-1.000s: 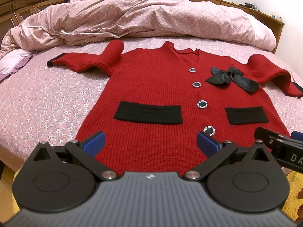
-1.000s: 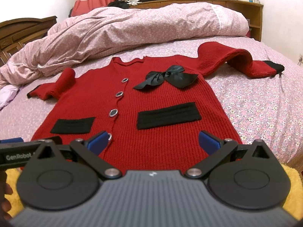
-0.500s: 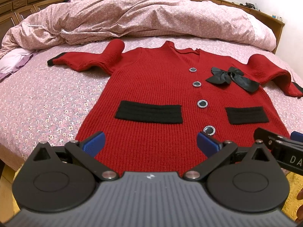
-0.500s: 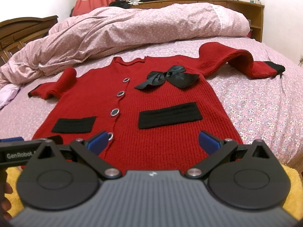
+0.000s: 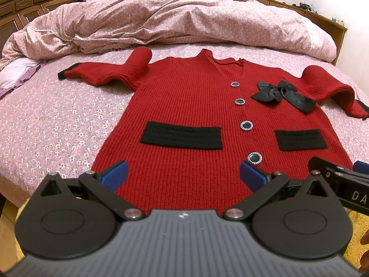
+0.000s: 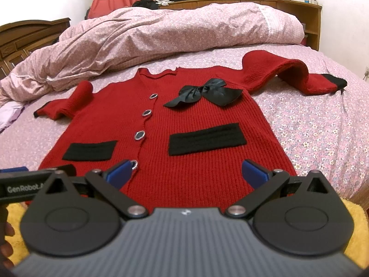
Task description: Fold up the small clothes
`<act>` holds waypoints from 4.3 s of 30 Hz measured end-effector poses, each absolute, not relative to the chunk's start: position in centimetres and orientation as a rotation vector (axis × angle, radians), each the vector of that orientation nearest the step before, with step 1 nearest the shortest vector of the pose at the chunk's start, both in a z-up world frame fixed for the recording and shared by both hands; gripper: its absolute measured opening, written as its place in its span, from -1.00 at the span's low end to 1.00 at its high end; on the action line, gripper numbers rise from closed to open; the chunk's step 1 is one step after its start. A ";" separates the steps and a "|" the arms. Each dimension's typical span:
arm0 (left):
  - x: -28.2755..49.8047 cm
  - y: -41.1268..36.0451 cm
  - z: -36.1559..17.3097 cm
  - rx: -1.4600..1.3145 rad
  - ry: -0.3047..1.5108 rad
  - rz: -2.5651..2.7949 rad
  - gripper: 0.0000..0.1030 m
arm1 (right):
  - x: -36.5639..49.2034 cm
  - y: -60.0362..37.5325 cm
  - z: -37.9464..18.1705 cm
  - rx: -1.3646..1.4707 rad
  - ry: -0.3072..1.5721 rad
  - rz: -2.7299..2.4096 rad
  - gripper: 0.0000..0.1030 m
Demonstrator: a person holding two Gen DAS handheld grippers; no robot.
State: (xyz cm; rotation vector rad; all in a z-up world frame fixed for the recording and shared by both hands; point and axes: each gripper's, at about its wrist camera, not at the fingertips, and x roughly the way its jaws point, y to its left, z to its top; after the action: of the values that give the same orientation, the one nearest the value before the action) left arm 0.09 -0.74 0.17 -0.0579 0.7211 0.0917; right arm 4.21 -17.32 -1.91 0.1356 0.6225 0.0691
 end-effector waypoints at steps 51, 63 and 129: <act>8.9 1.3 0.4 0.022 0.796 0.117 1.00 | 13.1 -28.9 0.4 0.168 0.590 -0.130 1.00; 13.2 3.0 0.3 -0.008 0.825 0.144 1.00 | 17.6 -37.4 -0.4 0.327 0.591 -0.276 1.00; 11.5 13.9 -0.2 -0.144 0.804 0.380 1.00 | 29.1 -28.1 10.6 0.671 0.341 0.408 -0.77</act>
State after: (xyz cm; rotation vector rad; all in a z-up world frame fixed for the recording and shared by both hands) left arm 11.53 13.87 -0.23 -0.1437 0.8043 0.3802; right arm 29.13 -28.12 10.61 0.6706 0.3406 0.4078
